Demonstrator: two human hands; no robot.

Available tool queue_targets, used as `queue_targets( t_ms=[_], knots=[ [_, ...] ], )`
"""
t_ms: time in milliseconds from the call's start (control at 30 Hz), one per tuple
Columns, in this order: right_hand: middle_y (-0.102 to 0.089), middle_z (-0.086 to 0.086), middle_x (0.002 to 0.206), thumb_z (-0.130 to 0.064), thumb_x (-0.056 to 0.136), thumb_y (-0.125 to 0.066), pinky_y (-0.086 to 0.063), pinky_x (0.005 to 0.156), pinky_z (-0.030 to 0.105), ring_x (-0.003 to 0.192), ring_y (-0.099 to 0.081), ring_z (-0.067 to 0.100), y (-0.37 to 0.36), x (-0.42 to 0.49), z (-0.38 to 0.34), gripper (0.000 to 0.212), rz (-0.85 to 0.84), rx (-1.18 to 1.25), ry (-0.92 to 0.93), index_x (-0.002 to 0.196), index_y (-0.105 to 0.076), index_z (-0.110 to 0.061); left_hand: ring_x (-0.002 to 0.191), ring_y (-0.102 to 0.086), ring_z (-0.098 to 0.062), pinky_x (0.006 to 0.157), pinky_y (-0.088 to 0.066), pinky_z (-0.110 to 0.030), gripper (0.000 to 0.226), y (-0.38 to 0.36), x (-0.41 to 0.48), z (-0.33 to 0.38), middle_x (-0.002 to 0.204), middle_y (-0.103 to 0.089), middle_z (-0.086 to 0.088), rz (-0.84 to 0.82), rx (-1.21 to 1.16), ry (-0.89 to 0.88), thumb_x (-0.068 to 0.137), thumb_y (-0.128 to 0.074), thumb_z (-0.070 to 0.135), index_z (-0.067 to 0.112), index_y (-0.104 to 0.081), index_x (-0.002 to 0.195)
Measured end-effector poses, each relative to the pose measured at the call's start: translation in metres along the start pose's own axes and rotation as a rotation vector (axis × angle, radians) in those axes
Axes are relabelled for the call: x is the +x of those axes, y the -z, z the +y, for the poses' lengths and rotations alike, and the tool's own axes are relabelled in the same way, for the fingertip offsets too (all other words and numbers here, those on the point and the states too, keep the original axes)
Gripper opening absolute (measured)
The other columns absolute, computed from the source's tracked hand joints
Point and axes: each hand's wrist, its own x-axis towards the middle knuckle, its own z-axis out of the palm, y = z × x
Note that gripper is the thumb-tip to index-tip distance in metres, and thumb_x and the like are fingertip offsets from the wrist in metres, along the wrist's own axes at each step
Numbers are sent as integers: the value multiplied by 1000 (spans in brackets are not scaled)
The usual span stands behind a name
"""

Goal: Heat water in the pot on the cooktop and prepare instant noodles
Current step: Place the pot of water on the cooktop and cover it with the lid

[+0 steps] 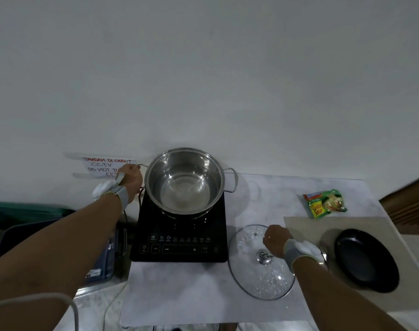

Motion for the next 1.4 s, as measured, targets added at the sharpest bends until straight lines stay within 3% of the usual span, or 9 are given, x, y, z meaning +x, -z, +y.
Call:
queue_targets(
  t_ms=[100, 167, 267, 400, 500, 633, 767, 867, 1400],
  knots=[
    [-52, 7, 140, -28, 93, -54, -40, 104, 24, 131, -49, 23, -11, -6, 5, 38, -60, -40, 58, 127, -57, -13, 92, -63, -45, 69, -55, -51, 37, -1, 0, -1, 115, -61, -34, 43, -3, -9, 100, -35, 14, -3, -56, 126],
    [-55, 5, 136, -31, 88, -60, -43, 103, 26, 127, -52, 22, -16, -8, 5, 38, -88, -82, 74, 123, -60, -16, 57, -49, -28, 39, -45, -26, 36, -2, 0, 0, 83, -60, -26, 63, -12, -7, 101, -34, 12, -1, -58, 126],
    [-69, 7, 119, -33, 85, -58, -52, 91, 27, 112, -65, 24, -24, -10, 6, 33, -104, -169, 89, 109, -70, -13, 49, -35, -19, 24, -29, -11, 35, -5, 0, 1, 62, -42, -8, 57, -42, -1, 102, -33, 10, -2, -57, 126],
    [-71, 9, 115, -23, 87, -61, -53, 86, 28, 107, -69, 25, -30, -7, 7, 29, -117, -242, 86, 112, -69, -11, 71, -49, -24, 48, -44, -28, 35, -6, -2, 0, 90, -55, -16, 85, -37, -24, 102, -36, 12, -1, -59, 124],
    [-70, 8, 118, -21, 88, -59, -53, 87, 31, 108, -68, 26, -33, -6, 8, 31, -126, -286, 76, 117, -67, -13, 73, -50, -24, 39, -44, -26, 34, -6, 1, -4, 100, -53, -13, 67, -11, -51, 101, -36, 13, 0, -57, 126],
    [-69, 11, 120, -17, 90, -56, -52, 87, 31, 110, -67, 28, -33, -3, 10, 30, -148, -290, 101, 116, -68, -10, 55, -40, -20, 47, -40, -26, 35, -7, 4, -4, 93, -53, -15, 87, -35, -29, 103, -34, 16, 4, -57, 127],
    [-69, 12, 119, -12, 87, -58, -52, 87, 29, 110, -67, 28, -26, 0, 12, 28, -153, -334, 129, 113, -70, -9, 49, -32, -20, 31, -29, -11, 35, -7, 7, -7, 66, -44, -9, 68, -58, -16, 103, -35, 18, 8, -59, 125],
    [-67, 10, 123, -12, 87, -61, -51, 90, 28, 114, -65, 26, -7, 1, 12, 30, -126, -347, 148, 115, -69, -10, 50, -30, -19, 45, -30, -19, 35, -5, 9, -8, 62, -36, -7, 21, -120, 22, 103, -34, 19, 7, -56, 128],
    [-69, 11, 109, -25, 92, -56, -47, 86, 33, 103, -63, 32, 128, 13, -28, 14, 386, -9, 237, 94, -69, -19, 49, -31, -20, 53, -26, -22, 36, -3, 19, -17, 62, -38, -5, 6, -147, 24, 101, -33, 21, 12, -60, 124]
  ],
)
